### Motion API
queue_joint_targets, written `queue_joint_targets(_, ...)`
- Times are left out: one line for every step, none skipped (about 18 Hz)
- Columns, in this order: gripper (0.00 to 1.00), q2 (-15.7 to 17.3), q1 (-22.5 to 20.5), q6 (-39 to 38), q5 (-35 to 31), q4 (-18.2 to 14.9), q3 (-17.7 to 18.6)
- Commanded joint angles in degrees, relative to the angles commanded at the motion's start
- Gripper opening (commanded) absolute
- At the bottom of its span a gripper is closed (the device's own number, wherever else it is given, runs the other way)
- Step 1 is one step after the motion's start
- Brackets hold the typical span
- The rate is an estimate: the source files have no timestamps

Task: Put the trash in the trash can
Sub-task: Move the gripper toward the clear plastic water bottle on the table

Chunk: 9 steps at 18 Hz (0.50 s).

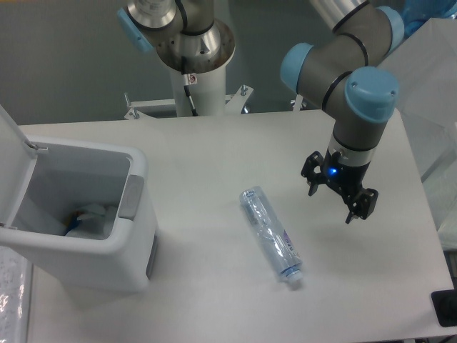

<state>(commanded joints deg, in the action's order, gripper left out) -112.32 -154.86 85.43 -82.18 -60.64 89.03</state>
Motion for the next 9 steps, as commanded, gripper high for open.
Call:
queue_joint_targets(1.00,0.00,0.00,0.00,0.00,-0.09,0.00)
queue_joint_targets(1.00,0.00,0.00,0.00,0.00,-0.09,0.00)
queue_joint_targets(1.00,0.00,0.00,-0.09,0.00,-0.09,0.00)
queue_joint_targets(1.00,0.00,0.00,-0.17,0.00,-0.17,-0.09)
queue_joint_targets(1.00,0.00,0.09,-0.78,0.09,-0.18,-0.17)
queue_joint_targets(1.00,0.00,0.09,-1.92,0.17,-0.18,-0.26)
queue_joint_targets(1.00,-0.35,0.09,-3.50,0.18,-0.18,-0.52)
queue_joint_targets(1.00,-0.79,0.17,-5.60,0.18,-0.18,-0.96)
queue_joint_targets(1.00,-1.23,0.35,-8.41,0.18,-0.18,-1.66)
